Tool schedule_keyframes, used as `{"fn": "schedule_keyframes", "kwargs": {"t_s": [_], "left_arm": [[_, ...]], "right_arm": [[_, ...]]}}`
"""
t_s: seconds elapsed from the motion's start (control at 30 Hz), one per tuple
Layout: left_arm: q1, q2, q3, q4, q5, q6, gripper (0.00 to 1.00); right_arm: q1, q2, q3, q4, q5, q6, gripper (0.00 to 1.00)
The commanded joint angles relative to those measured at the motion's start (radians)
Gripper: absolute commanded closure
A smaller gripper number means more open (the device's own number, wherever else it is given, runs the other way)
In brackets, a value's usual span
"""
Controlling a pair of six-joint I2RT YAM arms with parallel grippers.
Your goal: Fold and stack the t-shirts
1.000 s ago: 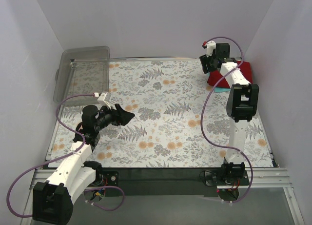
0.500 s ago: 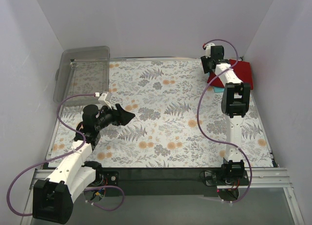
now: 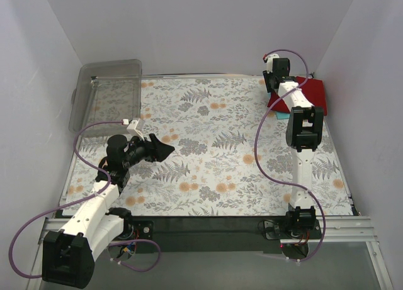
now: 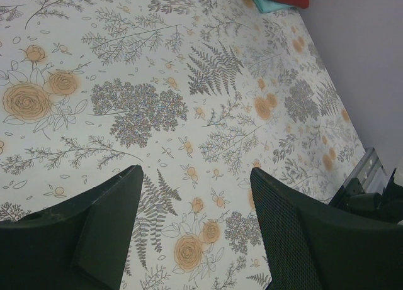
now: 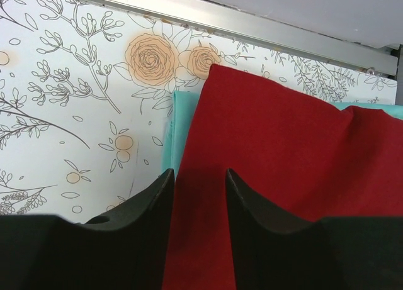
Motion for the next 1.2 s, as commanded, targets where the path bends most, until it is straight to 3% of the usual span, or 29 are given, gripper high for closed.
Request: {"fn": "schedule_keyframes", "kwargs": {"t_s": [0.0, 0.23, 0.5, 0.67, 0.9, 1.17], "left_arm": [[0.002, -0.014, -0.003, 0.015, 0.009, 0.001, 0.36], [0.002, -0.014, -0.001, 0.015, 0.007, 0.001, 0.36], [0.002, -0.016, -0.001, 0.015, 0.007, 0.002, 0.36], [0.002, -0.014, -0.003, 0.013, 0.007, 0.004, 0.36], [0.002, -0.016, -0.003, 0.015, 0.01, 0.002, 0.36], [0.002, -0.019, -0.003, 0.013, 0.012, 0.004, 0.36]], "right_arm": [[0.002, 0.02, 0.036, 0.042, 0.02, -0.007, 0.62], [0.004, 0.038, 0.036, 0.042, 0.021, -0.017, 0.63], [0.002, 0.035, 0.03, 0.04, 0.022, -0.035, 0.88], [0.004, -0.005, 0.005, 0.051, -0.009, -0.056, 0.98], [0.002, -0.138, -0.167, 0.139, -0.133, -0.102, 0.99], [0.004, -0.174, -0.21, 0.142, -0.213, -0.138, 0.99]]}}
